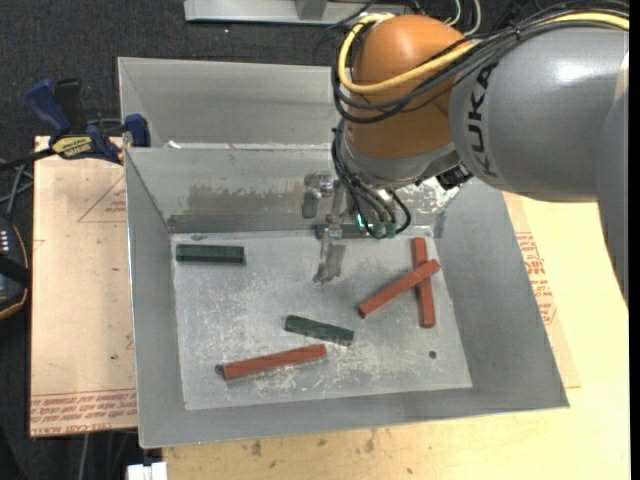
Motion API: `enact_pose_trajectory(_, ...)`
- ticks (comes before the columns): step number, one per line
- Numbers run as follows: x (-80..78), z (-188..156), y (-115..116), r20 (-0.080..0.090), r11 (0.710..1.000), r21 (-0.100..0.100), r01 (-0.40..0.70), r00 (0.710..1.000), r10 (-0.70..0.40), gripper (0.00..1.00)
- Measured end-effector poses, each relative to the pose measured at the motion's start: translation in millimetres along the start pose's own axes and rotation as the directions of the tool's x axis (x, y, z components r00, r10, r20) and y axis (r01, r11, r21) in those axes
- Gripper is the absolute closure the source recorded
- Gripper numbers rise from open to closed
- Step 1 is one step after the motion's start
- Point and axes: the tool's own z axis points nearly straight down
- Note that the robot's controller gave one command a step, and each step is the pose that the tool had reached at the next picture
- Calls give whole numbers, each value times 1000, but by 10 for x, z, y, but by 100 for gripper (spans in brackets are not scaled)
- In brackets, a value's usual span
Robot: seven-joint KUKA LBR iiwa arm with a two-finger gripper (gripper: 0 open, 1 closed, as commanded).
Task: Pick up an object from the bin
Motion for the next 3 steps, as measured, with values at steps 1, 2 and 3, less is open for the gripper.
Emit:
enact_pose_trajectory(1,-15,-43,-5,7,1000,0,-2,1000,2,0)
enact_pose_trajectory(2,219,317,-110,13,998,-2,-63,998,63,0)
enact_pose_trajectory(3,281,878,-219,10,1000,-1,-15,1000,15,0)
